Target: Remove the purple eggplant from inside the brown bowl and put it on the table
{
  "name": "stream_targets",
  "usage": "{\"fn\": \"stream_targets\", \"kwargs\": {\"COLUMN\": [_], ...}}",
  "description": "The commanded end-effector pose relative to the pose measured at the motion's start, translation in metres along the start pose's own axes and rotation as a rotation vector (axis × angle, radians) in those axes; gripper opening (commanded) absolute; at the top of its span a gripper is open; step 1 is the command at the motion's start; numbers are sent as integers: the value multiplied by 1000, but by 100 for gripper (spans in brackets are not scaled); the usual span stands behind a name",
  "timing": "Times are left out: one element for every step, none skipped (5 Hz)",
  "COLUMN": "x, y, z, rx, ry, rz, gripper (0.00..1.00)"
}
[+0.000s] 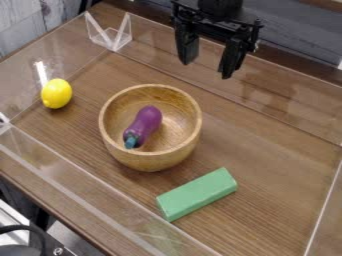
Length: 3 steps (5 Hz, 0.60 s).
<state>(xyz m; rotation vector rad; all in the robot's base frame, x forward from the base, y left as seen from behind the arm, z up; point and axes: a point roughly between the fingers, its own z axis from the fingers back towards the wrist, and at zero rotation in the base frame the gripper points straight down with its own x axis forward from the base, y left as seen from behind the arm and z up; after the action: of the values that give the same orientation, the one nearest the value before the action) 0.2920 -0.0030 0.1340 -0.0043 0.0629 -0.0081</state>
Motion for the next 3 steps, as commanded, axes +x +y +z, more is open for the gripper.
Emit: {"fn": "stream_targets", "kwargs": {"x": [-3,-19,-34], "y": [2,15,28], "z": [-8,-17,-22], "rx": [0,3,4], "ry": [24,45,41], "rz": [2,4,-1], "gripper": [100,100,100]}}
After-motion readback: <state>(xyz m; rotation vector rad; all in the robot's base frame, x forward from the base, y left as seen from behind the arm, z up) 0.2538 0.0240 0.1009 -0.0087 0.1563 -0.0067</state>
